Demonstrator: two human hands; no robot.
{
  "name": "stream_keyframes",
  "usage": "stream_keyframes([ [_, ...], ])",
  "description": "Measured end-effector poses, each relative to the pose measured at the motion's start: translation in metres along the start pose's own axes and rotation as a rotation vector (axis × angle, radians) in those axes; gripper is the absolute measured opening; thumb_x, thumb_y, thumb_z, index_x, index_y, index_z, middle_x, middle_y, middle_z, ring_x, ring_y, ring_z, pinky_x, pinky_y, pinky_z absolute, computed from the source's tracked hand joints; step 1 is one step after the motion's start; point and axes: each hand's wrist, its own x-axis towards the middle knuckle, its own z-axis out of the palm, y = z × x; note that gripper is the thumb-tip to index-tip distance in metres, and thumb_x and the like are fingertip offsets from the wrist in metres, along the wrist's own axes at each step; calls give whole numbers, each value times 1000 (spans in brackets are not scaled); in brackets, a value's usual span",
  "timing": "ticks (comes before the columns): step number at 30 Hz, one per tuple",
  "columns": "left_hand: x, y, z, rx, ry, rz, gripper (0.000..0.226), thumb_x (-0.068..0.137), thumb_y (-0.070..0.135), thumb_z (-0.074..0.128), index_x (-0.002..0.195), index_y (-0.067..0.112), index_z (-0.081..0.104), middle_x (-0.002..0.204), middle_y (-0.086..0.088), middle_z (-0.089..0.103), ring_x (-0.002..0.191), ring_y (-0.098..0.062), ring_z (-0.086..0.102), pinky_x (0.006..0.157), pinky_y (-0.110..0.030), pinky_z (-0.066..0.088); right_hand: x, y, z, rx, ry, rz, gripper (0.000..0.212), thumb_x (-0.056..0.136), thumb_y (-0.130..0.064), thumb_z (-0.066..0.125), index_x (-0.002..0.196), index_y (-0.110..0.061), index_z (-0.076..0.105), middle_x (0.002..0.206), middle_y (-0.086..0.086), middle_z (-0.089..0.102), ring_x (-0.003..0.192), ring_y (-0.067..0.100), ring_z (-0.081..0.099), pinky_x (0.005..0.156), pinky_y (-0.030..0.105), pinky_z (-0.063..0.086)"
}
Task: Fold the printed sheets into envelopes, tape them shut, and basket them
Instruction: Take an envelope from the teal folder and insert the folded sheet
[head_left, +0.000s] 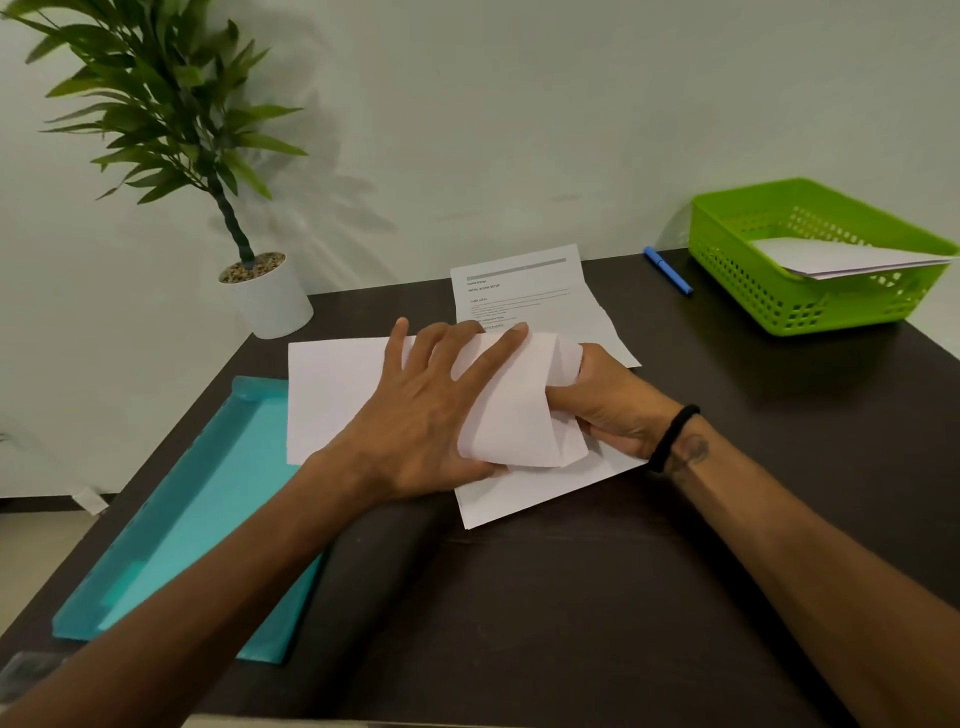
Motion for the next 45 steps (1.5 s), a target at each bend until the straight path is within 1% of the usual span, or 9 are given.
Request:
stream_keyframes([
  [9, -5, -14, -9, 134, 36, 34, 118, 74, 82, 62, 159, 49, -12, 161, -5, 19, 149, -31, 21, 125, -62, 2, -2, -5, 6, -303, 217, -104, 28, 91, -2, 73, 111, -21, 67, 98, -9, 68, 86, 10, 65, 55, 13, 54],
  [13, -12, -35, -13, 137, 21, -6, 127, 67, 92, 57, 160, 44, -15, 159, -9, 24, 146, -32, 24, 125, -62, 6, -3, -6, 3, -277, 231, -133, 27, 91, -10, 76, 98, -33, 65, 97, -10, 70, 88, 9, 66, 57, 14, 54],
  [20, -25, -56, -20, 104, 117, 20, 119, 74, 77, 68, 164, 32, 6, 144, -8, 42, 128, -27, 40, 115, -50, 30, -2, -11, 2, -383, 268, -107, 12, 92, -25, 75, 102, -22, 69, 98, -5, 74, 88, 14, 70, 62, 20, 59],
  [22, -29, -63, -24, 85, 101, -20, 117, 72, 80, 65, 163, 37, 6, 147, -7, 40, 131, -27, 38, 118, -52, 28, -6, -23, -5, -214, 321, -136, 30, 89, -39, 77, 102, -12, 76, 97, 4, 79, 85, 20, 75, 72, 35, 64],
  [25, -42, -74, -31, 72, 63, -85, 120, 67, 83, 66, 161, 44, 4, 153, -4, 34, 136, -28, 33, 120, -57, 23, -18, -38, -27, -163, 465, -188, 50, 81, -57, 79, 101, -10, 77, 95, 6, 79, 82, 20, 73, 75, 36, 62],
  [30, -77, -85, -41, 78, -3, -92, 123, 64, 84, 69, 160, 49, 1, 157, -3, 28, 141, -28, 27, 123, -60, 17, -52, -16, -47, -777, 397, 117, 80, 54, -69, 90, 120, -27, 74, 119, -6, 73, 107, 11, 68, 97, 33, 54],
  [33, -98, -89, -45, 59, -1, -82, 122, 64, 82, 70, 160, 49, 1, 157, -3, 29, 141, -28, 29, 122, -62, 19, -60, -12, -40, -1099, 238, 264, 107, 56, -68, 90, 149, -29, 53, 150, -1, 50, 139, 24, 45, 114, 42, 41],
  [36, -114, -91, -46, 38, 13, -90, 124, 63, 79, 74, 159, 50, 2, 157, -3, 30, 140, -29, 31, 121, -62, 23, -55, -20, -33, -1177, 212, 345, 114, 54, -70, 91, 151, -28, 49, 156, 3, 43, 146, 31, 37, 118, 50, 37],
  [45, -146, -101, -41, 70, 93, -168, 122, 63, 74, 73, 161, 47, 5, 154, -7, 30, 140, -32, 29, 122, -64, 16, -68, -27, -31, -1130, 157, 327, 47, 68, -40, 95, 104, -29, 68, 118, -6, 63, 112, 16, 56, 95, 35, 46],
])
